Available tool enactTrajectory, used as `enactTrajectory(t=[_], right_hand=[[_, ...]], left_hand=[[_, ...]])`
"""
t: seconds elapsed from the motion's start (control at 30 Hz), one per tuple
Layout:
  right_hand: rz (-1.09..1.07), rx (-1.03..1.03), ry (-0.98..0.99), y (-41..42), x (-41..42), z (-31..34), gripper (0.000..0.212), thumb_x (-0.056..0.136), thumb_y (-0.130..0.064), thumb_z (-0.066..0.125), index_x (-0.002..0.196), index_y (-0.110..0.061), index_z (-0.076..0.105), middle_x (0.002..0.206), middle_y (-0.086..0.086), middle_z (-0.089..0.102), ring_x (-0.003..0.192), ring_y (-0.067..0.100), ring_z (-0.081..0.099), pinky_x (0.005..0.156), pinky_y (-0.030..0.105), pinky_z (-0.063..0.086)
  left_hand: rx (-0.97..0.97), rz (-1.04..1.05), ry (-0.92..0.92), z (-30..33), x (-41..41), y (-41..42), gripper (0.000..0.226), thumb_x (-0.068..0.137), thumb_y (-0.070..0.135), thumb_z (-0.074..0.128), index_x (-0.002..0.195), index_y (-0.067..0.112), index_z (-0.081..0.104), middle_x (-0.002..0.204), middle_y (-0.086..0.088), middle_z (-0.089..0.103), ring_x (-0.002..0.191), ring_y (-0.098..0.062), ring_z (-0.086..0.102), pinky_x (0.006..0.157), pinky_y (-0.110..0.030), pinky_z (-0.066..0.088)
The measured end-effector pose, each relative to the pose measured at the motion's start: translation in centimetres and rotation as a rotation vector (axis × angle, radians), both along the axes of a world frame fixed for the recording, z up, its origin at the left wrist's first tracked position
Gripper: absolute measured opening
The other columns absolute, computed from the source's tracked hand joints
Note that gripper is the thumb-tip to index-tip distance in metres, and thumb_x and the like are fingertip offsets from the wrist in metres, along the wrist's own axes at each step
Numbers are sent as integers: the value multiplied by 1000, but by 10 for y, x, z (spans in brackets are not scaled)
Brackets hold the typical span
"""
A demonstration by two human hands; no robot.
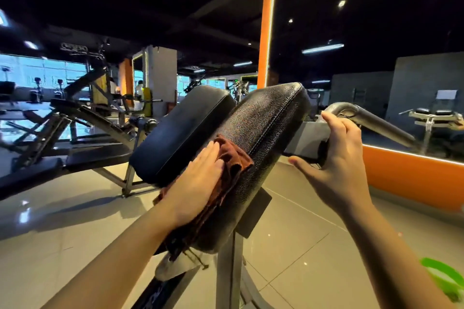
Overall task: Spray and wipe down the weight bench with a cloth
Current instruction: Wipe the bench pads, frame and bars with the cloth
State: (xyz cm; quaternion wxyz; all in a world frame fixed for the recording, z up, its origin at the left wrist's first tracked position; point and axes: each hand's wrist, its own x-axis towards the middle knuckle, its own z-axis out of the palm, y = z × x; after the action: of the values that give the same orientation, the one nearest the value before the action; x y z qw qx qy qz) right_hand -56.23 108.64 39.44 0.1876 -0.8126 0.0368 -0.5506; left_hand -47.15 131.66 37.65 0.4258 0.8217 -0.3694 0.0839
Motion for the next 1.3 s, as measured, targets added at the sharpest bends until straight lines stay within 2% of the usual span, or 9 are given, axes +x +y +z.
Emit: enactTrajectory(t=[0.13,0.23,0.37,0.47,0.6,0.77,0.93,1.07,1.3], right_hand=[[9,21,-20,3,0,-2,96,70,-29,85,148,-19,30,151,13,28,137,31,30,109,48,37],[3,23,-41,5,1,-3,95,70,-27,86,147,-19,31,150,15,29,135,32,32,106,47,39],[8,15,-89,9,5,-4,92,70,-25,86,146,-17,35,146,17,31,131,32,35,101,44,41],[11,-7,-123,4,9,-7,92,69,-26,86,145,-18,35,145,16,33,130,30,36,100,40,41],[11,-14,-123,-5,12,-8,92,70,-28,86,146,-19,34,145,12,33,131,27,34,99,30,32],[34,-32,-109,-7,9,-9,92,72,-32,84,147,-20,32,146,11,32,132,23,30,94,13,18],[59,-44,-143,-2,7,-11,92,70,-29,83,147,-16,32,145,15,33,133,27,30,100,25,27],[70,-44,-169,-2,9,-12,92,70,-29,83,145,-15,33,143,18,35,131,32,34,102,33,31],[73,-28,-189,-10,14,-12,89,70,-24,84,143,-16,34,141,19,37,130,32,35,100,32,31]], left_hand=[[-31,82,-150,-42,-48,22,44,90,64,24,130,64,4,145,40,5,139,7,13,118,-25,12],[0,176,-286,-47,-54,18,55,86,71,25,131,61,-5,139,46,-5,137,12,7,116,-22,13],[133,313,-385,-21,-55,-12,76,90,61,35,139,46,-21,158,23,-4,146,-1,6,117,-25,17],[129,324,-437,13,-43,-51,78,95,51,43,152,33,-7,162,12,5,147,-9,13,115,-32,24],[37,289,-454,69,-18,-112,66,96,45,48,151,22,20,151,1,37,136,-19,39,107,-44,42],[44,225,-436,73,-21,-105,63,99,40,47,152,25,17,151,5,36,133,-16,41,101,-32,38],[47,241,-300,25,-43,-47,59,98,39,46,151,39,20,143,15,45,127,-8,47,101,-30,39],[33,290,-344,26,-46,-50,50,99,35,46,146,39,30,127,22,52,114,2,49,89,-18,36],[38,313,-565,69,-28,-105,42,101,29,45,142,24,40,122,7,59,102,-1,50,79,-18,35]])
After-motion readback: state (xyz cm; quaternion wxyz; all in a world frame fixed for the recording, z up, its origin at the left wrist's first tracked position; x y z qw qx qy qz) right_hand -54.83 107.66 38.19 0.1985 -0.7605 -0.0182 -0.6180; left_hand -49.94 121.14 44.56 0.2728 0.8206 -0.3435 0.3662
